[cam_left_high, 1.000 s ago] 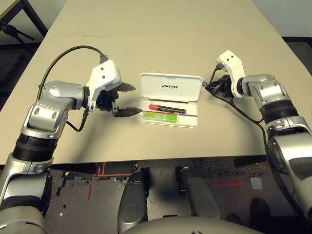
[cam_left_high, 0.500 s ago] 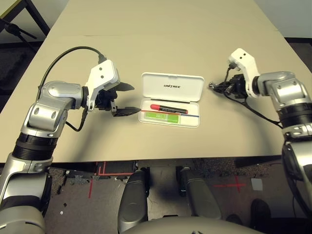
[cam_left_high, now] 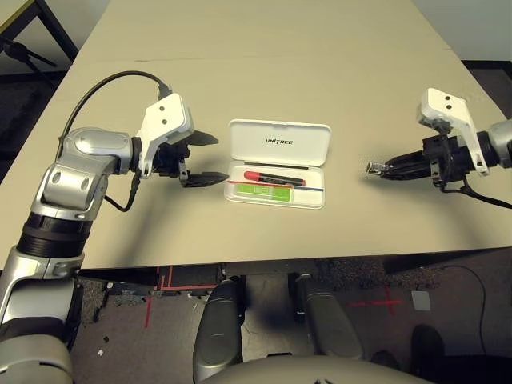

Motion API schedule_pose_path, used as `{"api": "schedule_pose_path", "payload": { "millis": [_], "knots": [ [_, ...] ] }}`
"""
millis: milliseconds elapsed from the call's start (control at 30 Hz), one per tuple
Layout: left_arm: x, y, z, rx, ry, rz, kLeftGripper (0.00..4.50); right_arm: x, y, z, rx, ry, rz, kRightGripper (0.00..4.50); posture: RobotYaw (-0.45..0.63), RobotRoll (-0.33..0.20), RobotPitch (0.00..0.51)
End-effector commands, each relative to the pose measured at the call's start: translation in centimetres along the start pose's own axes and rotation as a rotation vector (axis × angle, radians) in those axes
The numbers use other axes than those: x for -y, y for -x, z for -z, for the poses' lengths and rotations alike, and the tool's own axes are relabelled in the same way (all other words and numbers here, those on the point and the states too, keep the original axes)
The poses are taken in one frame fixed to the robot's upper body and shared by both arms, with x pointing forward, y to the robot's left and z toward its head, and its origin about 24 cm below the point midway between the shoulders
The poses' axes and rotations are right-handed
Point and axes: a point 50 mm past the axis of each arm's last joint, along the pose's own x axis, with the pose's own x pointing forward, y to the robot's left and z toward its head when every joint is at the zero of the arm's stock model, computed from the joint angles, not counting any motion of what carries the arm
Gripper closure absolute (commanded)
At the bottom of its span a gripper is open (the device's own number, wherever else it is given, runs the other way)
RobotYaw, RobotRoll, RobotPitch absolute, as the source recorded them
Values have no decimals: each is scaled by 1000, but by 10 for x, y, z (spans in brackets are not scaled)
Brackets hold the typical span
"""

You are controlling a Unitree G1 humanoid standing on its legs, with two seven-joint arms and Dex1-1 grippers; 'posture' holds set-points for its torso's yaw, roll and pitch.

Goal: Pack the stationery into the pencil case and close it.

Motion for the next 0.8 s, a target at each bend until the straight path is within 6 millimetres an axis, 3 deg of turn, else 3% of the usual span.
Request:
{"api": "schedule_pose_path", "payload": {
  "millis": [33,133,333,800],
  "knots": [
    [0,-6,-3,3,-13,20,0,-7,-26,0,4,31,-47,4209,-7,0,179],
    [0,-7,-4,6,-18,26,0,-9,-50,-8,13,85,-51,4209,-1,0,174],
    [1,-7,-4,6,-16,22,0,-11,-73,-19,33,134,-67,4209,19,0,174],
    [6,-4,-1,2,2,4,0,-11,-87,-18,23,156,-95,4209,44,0,181]
  ]
}}
